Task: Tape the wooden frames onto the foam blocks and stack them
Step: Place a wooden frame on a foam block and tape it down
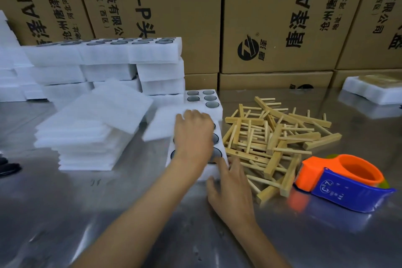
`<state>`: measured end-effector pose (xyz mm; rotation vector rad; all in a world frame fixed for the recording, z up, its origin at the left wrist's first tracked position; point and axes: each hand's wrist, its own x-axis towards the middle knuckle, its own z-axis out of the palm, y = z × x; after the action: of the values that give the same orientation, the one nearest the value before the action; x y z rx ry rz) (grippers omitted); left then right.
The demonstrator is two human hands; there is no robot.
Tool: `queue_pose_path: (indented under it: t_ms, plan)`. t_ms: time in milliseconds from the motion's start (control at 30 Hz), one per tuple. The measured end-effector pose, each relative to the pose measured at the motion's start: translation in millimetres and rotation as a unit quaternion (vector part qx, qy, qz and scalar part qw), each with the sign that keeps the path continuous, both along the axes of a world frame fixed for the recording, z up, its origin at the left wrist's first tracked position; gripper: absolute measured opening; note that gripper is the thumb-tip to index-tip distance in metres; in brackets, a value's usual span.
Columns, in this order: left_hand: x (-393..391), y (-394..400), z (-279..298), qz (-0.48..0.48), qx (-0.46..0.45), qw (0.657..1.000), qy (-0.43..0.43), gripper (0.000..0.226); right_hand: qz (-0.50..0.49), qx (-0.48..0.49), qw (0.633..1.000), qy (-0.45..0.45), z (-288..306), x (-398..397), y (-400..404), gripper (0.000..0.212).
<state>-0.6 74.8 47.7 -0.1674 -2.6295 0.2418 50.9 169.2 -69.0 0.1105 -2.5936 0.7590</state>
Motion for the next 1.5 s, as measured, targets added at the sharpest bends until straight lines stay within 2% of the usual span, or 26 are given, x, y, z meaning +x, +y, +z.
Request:
queue_pose_path:
  t_ms: [67, 133, 200, 267, 367, 433, 500, 600, 667, 700, 767, 833, 1000, 1067, 1133, 1233, 1333, 1400, 1433, 1500]
  plan:
    - [3.1, 23.1, -21.9, -0.04, 0.018, 0.997, -0.064, 0.02, 0.007, -0.018, 1.0, -0.001, -0.8, -1.0, 1.3, 0.045]
    - [5.7, 32.7, -40.4, -0.061, 0.048, 0.99, -0.115, 0.032, 0.023, -0.044, 0.999, 0.006, -1.7, -1.1, 2.2, 0.052]
    - [5.6, 30.0, -49.0, -0.072, 0.075, 0.987, -0.123, 0.047, 0.039, -0.085, 0.995, 0.02, 0.1, -0.6, 2.7, 0.058]
    - [2.9, 21.1, -50.5, -0.093, 0.115, 0.981, -0.124, 0.056, 0.035, -0.133, 0.99, 0.035, 2.1, -0.5, 3.0, 0.054]
    - [-0.1, 7.0, -50.6, -0.129, 0.155, 0.968, -0.148, 0.053, -0.026, -0.239, 0.97, 0.014, 0.8, -3.1, 7.6, 0.054]
    - [-0.6, -1.2, -51.5, -0.15, 0.153, 0.965, -0.15, 0.046, -0.05, -0.259, 0.965, -0.002, -1.3, -3.8, 10.1, 0.058]
    - [-2.6, -8.1, -53.3, -0.174, 0.165, 0.958, -0.156, 0.041, -0.034, -0.234, 0.972, 0.005, -1.1, -2.5, 9.3, 0.06]
    - [-4.9, -22.7, -51.5, -0.195, 0.265, 0.936, -0.129, 0.031, -0.027, -0.218, 0.975, 0.028, 1.4, -1.9, 7.1, 0.058]
    - [-8.4, -36.2, -49.5, -0.161, 0.299, 0.938, -0.069, 0.033, -0.032, -0.202, 0.978, 0.039, 1.2, -2.6, 7.7, 0.057]
    - [-11.0, -44.2, -49.7, -0.131, 0.296, 0.944, -0.07, 0.039, -0.032, -0.194, 0.98, 0.04, 0.4, -2.8, 6.9, 0.057]
    - [-14.7, -57.7, -52.4, -0.068, 0.284, 0.945, -0.146, 0.052, -0.029, -0.191, 0.98, 0.039, -0.4, -3.2, 5.0, 0.056]
    - [-14.7, -61.7, -56.5, -0.038, 0.304, 0.924, -0.228, 0.057, -0.032, -0.185, 0.981, 0.048, 0.6, -3.5, 3.7, 0.057]
    - [-11.1, -46.9, -61.0, 0.022, 0.259, 0.938, -0.228, 0.06, -0.035, -0.144, 0.988, 0.051, 8.5, -8.5, 6.8, 0.055]
    - [-10.7, -41.7, -59.3, 0.039, 0.237, 0.945, -0.223, 0.06, -0.048, -0.083, 0.995, 0.024, 16.7, -22.2, 18.4, 0.051]
    - [-9.7, -39.5, -58.8, 0.042, 0.224, 0.949, -0.219, 0.06, -0.069, 0.034, 0.996, -0.038, 26.8, -43.3, 34.0, 0.044]
    - [-8.1, -43.1, -57.7, 0.033, 0.23, 0.947, -0.221, 0.058, -0.095, 0.182, 0.97, -0.13, 36.4, -69.9, 50.3, 0.034]
    - [-13.6, -55.4, -54.0, 0.01, 0.227, 0.952, -0.207, 0.056, -0.088, 0.258, 0.948, -0.162, 38.0, -85.0, 52.0, 0.025]
    - [-20.7, -65.6, -50.8, 0.0, 0.233, 0.949, -0.212, 0.056, -0.098, 0.269, 0.95, -0.124, 46.0, -91.9, 53.7, 0.009]
    - [-24.1, -69.7, -49.9, -0.004, 0.24, 0.948, -0.211, 0.055, -0.11, 0.255, 0.956, -0.097, 51.7, -94.6, 55.1, 0.009]
    - [-29.6, -75.0, -49.4, -0.012, 0.262, 0.944, -0.198, 0.048, -0.123, 0.162, 0.978, -0.043, 67.9, -99.0, 59.4, 0.014]
